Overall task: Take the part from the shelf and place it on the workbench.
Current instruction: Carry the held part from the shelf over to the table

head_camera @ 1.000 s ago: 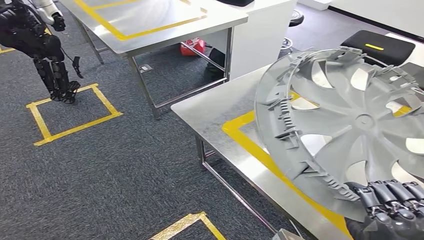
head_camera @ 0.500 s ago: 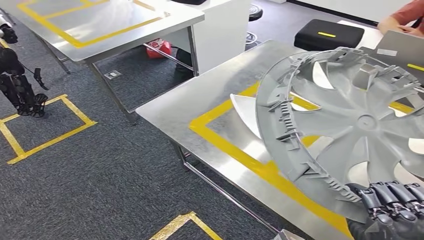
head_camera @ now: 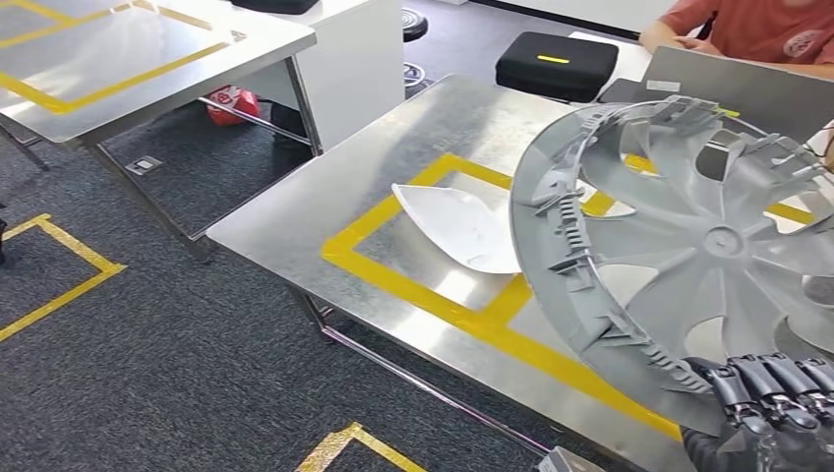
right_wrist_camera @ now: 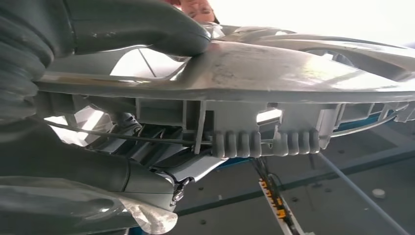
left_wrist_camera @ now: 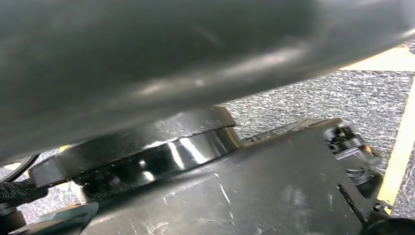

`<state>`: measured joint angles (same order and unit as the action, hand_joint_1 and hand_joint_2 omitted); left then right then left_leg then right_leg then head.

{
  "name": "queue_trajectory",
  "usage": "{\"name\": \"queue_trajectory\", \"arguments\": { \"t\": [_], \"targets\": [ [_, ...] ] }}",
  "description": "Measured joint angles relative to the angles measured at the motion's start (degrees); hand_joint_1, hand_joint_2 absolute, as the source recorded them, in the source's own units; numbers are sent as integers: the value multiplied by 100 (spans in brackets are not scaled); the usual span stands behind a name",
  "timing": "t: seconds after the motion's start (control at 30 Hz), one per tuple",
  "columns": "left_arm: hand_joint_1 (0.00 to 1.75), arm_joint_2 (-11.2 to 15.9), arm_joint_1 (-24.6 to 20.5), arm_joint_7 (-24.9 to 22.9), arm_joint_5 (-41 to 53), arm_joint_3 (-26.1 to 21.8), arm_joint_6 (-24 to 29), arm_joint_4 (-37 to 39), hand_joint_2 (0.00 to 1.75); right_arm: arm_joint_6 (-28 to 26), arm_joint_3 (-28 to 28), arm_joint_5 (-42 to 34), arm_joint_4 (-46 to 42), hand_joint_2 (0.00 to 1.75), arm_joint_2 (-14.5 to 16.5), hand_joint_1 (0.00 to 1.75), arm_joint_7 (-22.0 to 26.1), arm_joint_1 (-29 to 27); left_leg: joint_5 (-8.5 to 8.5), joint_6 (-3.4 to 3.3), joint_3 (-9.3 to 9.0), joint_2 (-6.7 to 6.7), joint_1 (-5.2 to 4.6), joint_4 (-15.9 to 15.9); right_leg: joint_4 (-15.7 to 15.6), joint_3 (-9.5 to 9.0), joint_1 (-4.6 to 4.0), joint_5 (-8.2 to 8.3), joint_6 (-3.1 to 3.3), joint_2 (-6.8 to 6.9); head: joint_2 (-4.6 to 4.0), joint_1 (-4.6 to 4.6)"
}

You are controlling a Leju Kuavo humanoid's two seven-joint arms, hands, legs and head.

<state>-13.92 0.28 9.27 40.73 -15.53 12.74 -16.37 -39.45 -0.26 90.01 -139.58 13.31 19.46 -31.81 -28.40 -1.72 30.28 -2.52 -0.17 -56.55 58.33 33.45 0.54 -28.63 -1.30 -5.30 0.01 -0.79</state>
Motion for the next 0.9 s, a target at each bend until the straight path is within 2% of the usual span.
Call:
{"name": "queue_trajectory", "arguments": {
  "t": [0.07,0.1,0.13,0.17,0.2,0.23,0.3,0.33,0.37,0.4,0.47,0.53,0.6,0.63,0.67,0.7,0.73,0.77,0.8,0.83,0.87,0.9],
  "targets": [
    [0,-12,4,2,-15,-1,-21,2,0,0,2,0,1,175,1,175,0,-8,27,-42,-12,147,17,53,498,254,-6,-295,-48,299,-1,-39],
    [0,-14,10,2,-27,-1,-31,4,0,0,3,0,3,175,1,175,1,-3,26,-55,-9,217,16,56,875,433,-1,-479,-75,407,-1,-55],
    [0,-13,16,2,-36,-3,-42,7,0,0,3,0,7,175,1,175,1,-2,22,-57,-7,295,14,54,1229,601,11,-617,-101,458,-1,-60],
    [0,-11,20,2,-44,-4,-49,10,0,0,3,0,12,175,1,175,0,-6,17,-56,-8,368,13,52,1441,699,25,-662,-126,483,-1,-59],
    [0,-9,19,2,-48,-4,-54,13,0,0,2,0,17,175,1,175,-1,-11,10,-49,-11,435,15,49,1444,694,41,-601,-149,506,-1,-60],
    [0,-9,17,2,-48,-4,-57,15,0,0,2,0,21,175,1,175,-2,-15,-1,-37,-17,493,19,44,1225,574,55,-448,-166,543,-1,-61],
    [0,-9,13,2,-51,-4,-65,16,0,1,2,0,22,175,1,175,-16,-14,-37,10,-36,589,15,17,435,142,57,-112,-184,735,-1,-68],
    [0,-8,13,2,-55,-4,-74,17,0,1,2,0,23,175,1,175,-26,-10,-59,42,-42,632,2,-4,127,-34,48,-25,-160,816,0,-71],
    [0,-6,13,3,-59,-5,-83,19,0,1,2,0,25,175,1,175,-37,-7,-75,75,-45,676,-12,-20,-46,-131,34,0,-126,868,0,-66],
    [0,-4,12,3,-63,-7,-92,20,0,1,2,0,27,175,1,175,-45,-7,-86,104,-47,722,-25,-31,-89,-149,17,-20,-84,860,0,-61],
    [0,-3,2,6,-69,-8,-108,22,0,0,2,0,32,175,1,175,-49,-21,-115,163,-57,778,-15,-51,-86,-133,22,0,-3,747,-1,-45],
    [0,-5,-7,9,-72,-8,-118,22,0,0,3,0,33,175,1,175,-49,-27,-312,225,23,601,9,-303,-99,-133,41,21,64,651,-1,-28],
    [0,-2,-7,11,-77,-8,-124,23,0,0,4,0,35,175,1,175,-49,-24,-700,259,327,363,20,-1019,-102,-132,47,29,114,557,-1,-5],
    [0,0,-4,11,-81,-8,-126,25,0,0,4,0,38,175,1,175,-50,-23,-868,260,514,319,21,-1429,-101,-132,42,30,127,502,-1,-1],
    [0,2,-2,11,-87,-8,-127,26,0,0,4,0,42,175,1,175,-51,-24,-938,255,646,306,20,-1704,-100,-134,37,31,133,439,-1,-1],
    [0,2,-1,11,-93,-9,-128,26,0,0,4,0,45,175,1,175,-53,-25,-889,241,693,299,20,-1776,-99,-140,31,31,135,370,-1,-1],
    [0,2,-1,11,-96,-9,-128,26,0,0,4,0,47,175,1,175,-55,-26,-726,218,630,283,19,-1611,-98,-149,27,32,136,298,-1,-1],
    [0,2,-2,11,-97,-10,-130,26,0,0,4,0,48,175,1,175,-56,-27,-491,186,482,225,18,-1257,-98,-159,23,32,135,225,-1,0],
    [0,4,-3,11,-98,-9,-131,27,0,0,4,0,48,175,1,175,-56,-26,-276,144,311,98,16,-848,-96,-164,20,33,131,160,-1,1],
    [0,4,-4,11,-100,-9,-133,28,0,0,4,0,49,175,1,175,-56,-23,-130,108,159,-23,22,-485,-86,-158,13,33,119,93,-1,0],
    [0,6,-6,11,-102,-8,-134,29,0,0,4,0,49,175,1,175,-56,-19,-63,87,63,-123,22,-250,-77,-139,13,38,97,37,0,0],
    [0,9,-9,11,-104,-8,-135,30,0,0,4,0,49,175,1,175,-57,-19,-63,74,26,-170,18,-148,-72,-113,21,48,65,-17,0,1]
  ]
}}
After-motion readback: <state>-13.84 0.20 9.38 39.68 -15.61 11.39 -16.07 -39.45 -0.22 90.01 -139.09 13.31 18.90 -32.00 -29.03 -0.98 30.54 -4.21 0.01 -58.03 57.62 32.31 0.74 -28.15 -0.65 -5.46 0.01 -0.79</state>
